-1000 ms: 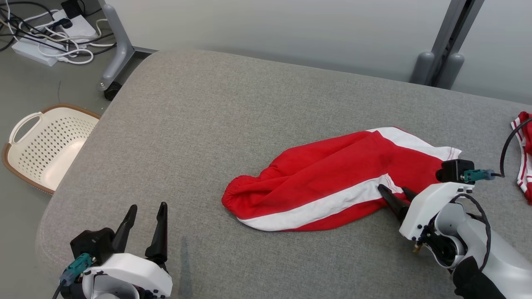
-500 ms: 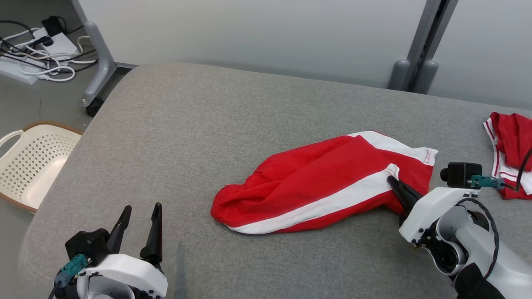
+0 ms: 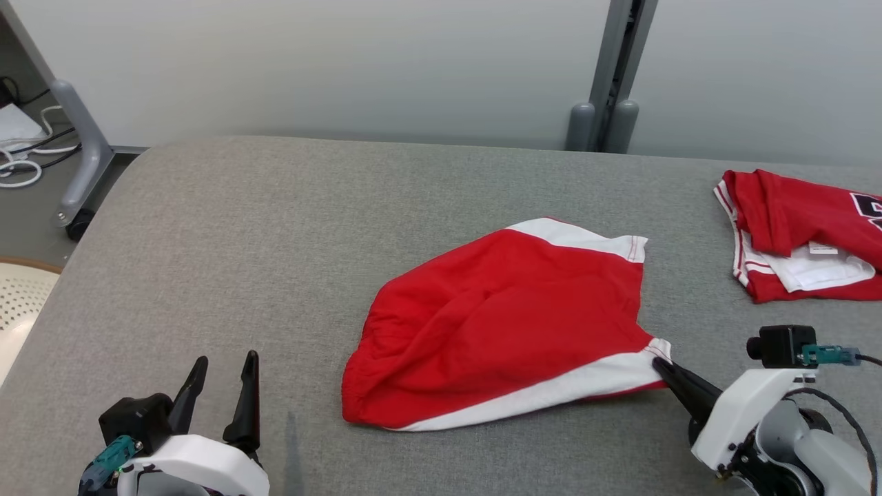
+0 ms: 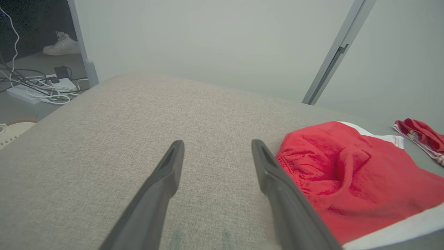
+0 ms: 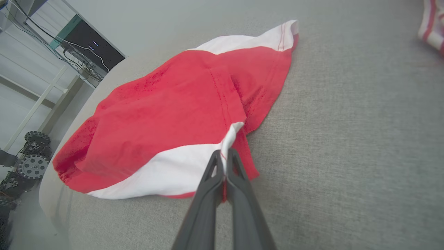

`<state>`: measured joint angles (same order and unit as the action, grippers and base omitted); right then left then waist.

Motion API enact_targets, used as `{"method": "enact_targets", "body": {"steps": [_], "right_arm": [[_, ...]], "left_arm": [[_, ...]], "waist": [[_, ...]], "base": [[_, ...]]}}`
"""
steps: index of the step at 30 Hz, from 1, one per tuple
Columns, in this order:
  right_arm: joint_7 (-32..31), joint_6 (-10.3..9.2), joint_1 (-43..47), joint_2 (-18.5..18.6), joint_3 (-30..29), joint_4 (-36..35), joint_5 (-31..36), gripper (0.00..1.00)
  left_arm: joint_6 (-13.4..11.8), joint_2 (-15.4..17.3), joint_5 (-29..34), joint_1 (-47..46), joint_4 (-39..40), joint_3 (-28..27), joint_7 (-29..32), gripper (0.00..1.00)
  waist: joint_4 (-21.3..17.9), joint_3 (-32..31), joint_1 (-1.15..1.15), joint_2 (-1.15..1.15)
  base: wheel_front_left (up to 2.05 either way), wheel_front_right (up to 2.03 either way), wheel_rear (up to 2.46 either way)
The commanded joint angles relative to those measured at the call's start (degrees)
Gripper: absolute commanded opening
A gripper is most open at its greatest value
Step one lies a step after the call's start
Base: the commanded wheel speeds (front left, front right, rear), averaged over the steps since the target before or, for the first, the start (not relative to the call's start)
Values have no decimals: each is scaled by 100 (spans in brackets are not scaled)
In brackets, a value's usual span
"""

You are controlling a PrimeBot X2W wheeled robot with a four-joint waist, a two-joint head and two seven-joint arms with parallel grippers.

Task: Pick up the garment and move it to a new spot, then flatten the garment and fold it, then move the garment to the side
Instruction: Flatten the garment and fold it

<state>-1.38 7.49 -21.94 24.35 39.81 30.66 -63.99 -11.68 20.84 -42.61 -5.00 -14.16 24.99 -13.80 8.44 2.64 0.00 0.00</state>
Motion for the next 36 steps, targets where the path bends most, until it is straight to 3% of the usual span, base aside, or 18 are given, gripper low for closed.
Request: {"method": "enact_targets", "body": {"steps": [1,14,15,16,17,24,31,36], "right_arm": [[-168,2,231,145,-77,-163,-81,0],[-969,2,1448,466,-887,-842,-108,0],[-970,2,1484,440,-972,-841,-16,13],[-987,3,1516,381,-1040,-839,78,37],[-994,3,1532,309,-1108,-848,168,99],[-1170,2,1690,-115,-1609,-950,662,100],[-1079,3,1927,-207,-2587,-1276,1331,100],[-846,2,2027,-433,-3363,-1785,2045,100]], "left_arm": [[-42,42,-31,17,24,-23,3,100],[-49,102,-81,98,81,16,87,100],[-43,112,-82,94,85,27,98,100],[-21,122,-74,85,93,48,115,100],[-1,128,-69,79,104,69,135,100],[6,152,-62,19,160,118,200,100],[-21,223,-24,41,240,151,239,100],[366,334,-15,120,426,565,622,100]], "waist": [[-121,-15,0,0],[-321,-31,0,0],[-337,-28,0,0],[-349,-26,0,0],[-358,-25,0,0],[-347,-12,0,0],[-315,-54,0,0],[-328,-80,0,0]], "base": [[0,0,0],[0,0,0],[0,0,0],[0,0,0],[0,0,0],[0,0,0],[0,0,0],[0,0,0]]}}
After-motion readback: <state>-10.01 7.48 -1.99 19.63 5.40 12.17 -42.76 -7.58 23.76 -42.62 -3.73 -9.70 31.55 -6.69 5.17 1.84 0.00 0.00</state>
